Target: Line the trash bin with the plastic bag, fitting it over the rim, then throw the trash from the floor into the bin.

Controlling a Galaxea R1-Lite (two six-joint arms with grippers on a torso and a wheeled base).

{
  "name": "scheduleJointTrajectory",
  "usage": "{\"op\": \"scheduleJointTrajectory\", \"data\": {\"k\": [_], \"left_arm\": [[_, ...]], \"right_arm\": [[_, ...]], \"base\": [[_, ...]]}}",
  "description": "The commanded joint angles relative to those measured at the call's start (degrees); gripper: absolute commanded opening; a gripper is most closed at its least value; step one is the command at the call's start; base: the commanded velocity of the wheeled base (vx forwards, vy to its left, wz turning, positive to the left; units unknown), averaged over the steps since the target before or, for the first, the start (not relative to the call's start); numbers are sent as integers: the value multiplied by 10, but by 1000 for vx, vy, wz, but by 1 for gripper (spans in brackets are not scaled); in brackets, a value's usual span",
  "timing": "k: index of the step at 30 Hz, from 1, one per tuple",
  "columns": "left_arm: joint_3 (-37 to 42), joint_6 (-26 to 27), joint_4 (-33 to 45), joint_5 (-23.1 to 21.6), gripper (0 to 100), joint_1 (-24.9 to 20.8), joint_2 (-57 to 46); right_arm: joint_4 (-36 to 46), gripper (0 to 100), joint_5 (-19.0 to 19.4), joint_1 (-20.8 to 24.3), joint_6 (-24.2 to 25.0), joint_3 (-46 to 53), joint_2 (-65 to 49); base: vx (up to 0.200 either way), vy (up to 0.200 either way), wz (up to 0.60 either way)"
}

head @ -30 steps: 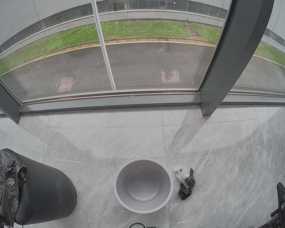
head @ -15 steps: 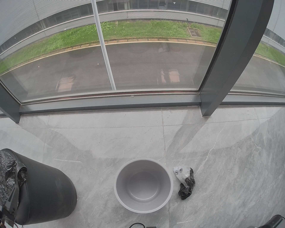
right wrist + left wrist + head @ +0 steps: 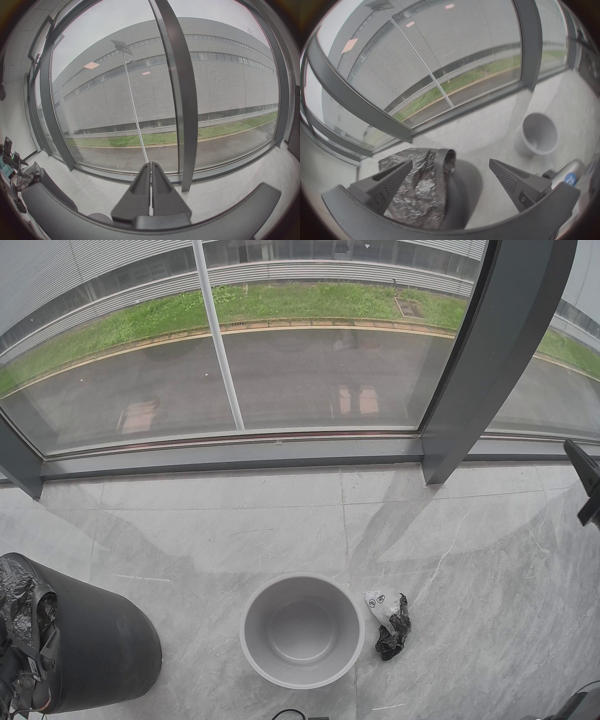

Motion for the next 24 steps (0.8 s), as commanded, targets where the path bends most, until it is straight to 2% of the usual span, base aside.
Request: {"op": "scheduleJointTrajectory", "data": {"k": [1,12,20,24], "left_arm": [[-10,52,-4,70,100,9,119],[-24,51,-13,79,100,55,179],[-22,53,-105,79,100,94,251],[-22,53,-121,79,100,106,271]], "right_arm": [[-62,0,-17,28,4,13,132],[-62,0,-19,28,3,15,128],[-62,0,-18,28,4,15,128],[-62,0,-17,28,3,15,128]], "base": [[0,0,0],[0,0,0],[0,0,0],[0,0,0]]}}
